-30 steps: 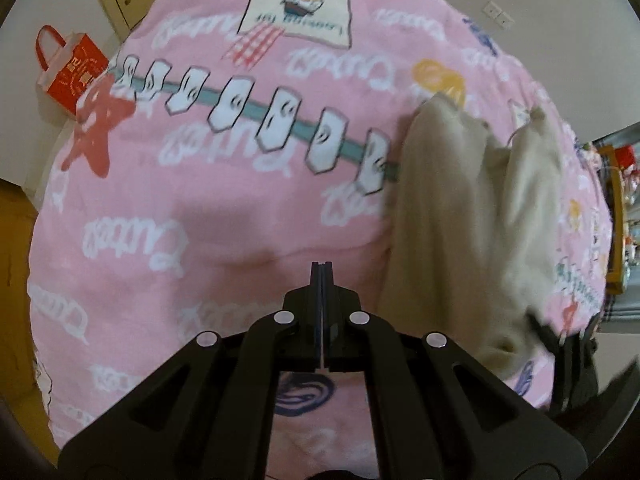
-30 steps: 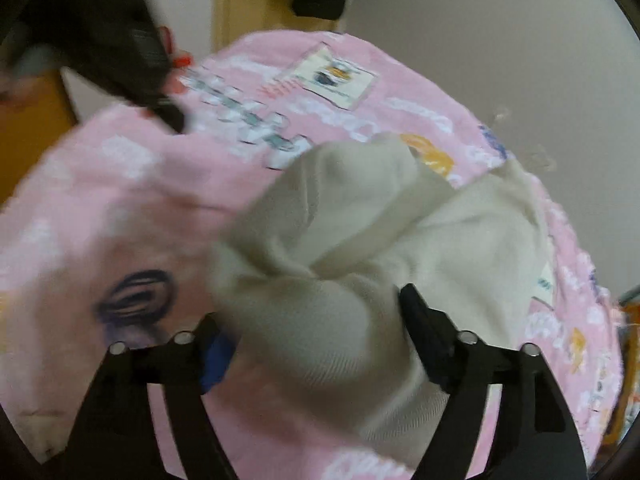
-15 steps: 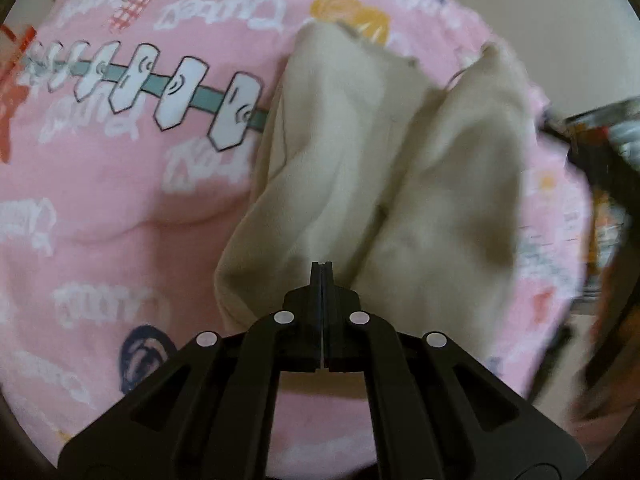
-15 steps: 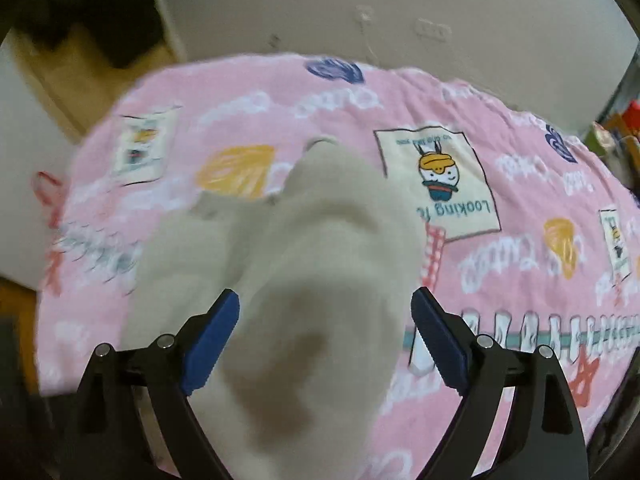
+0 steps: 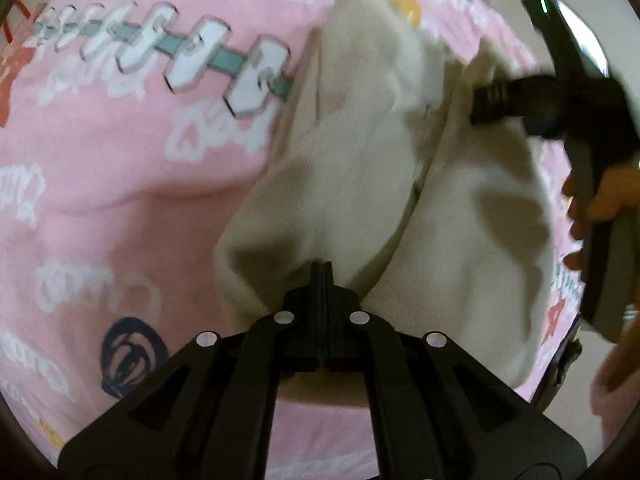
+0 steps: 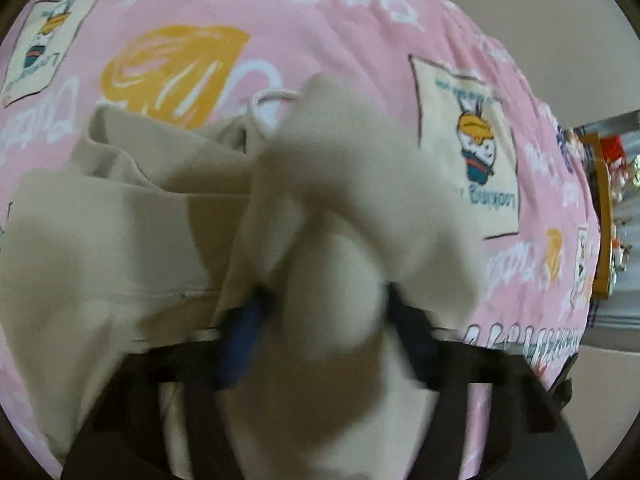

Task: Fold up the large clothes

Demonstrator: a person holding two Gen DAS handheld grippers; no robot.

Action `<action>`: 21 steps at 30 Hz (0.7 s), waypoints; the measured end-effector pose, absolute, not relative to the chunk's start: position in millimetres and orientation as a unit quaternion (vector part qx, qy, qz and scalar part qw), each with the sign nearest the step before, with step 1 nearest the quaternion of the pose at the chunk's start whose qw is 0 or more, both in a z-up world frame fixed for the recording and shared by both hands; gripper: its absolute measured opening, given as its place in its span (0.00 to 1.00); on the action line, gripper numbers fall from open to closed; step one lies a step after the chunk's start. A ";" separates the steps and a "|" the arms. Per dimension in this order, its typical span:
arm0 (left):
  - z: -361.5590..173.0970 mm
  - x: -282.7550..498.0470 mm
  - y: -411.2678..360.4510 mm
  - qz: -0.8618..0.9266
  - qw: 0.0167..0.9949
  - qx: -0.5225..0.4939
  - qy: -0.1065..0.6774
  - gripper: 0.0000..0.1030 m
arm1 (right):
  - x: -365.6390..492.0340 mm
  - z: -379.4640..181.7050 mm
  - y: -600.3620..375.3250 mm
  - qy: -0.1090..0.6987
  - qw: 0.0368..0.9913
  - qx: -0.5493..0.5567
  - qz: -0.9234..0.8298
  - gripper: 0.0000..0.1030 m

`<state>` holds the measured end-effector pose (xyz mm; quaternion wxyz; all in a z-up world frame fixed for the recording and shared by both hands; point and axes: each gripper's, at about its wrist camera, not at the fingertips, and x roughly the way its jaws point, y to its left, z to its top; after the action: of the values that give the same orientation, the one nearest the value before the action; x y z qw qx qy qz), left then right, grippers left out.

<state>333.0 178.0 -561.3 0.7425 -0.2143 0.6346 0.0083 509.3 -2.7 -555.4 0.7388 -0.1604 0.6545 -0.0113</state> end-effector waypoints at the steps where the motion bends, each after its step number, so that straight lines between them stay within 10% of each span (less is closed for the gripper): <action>1: -554.9 333.0 184.2 0.013 0.749 -0.216 0.626 0.00 | 507.7 -548.3 -9.4 0.652 0.744 -0.144 0.003 0.34; 13: -648.4 399.8 219.1 -0.075 0.711 -0.210 0.667 0.00 | 463.9 -431.8 -4.4 0.588 0.771 -0.090 0.228 0.21; 21: -615.9 377.2 226.4 -0.128 0.726 -0.227 0.636 0.00 | 479.0 -464.4 74.0 0.608 0.723 -0.164 0.284 0.21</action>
<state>377.2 226.4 -615.9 0.7263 -0.2274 0.6358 -0.1282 479.0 74.0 -464.4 0.7228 -0.1641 0.6081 0.2844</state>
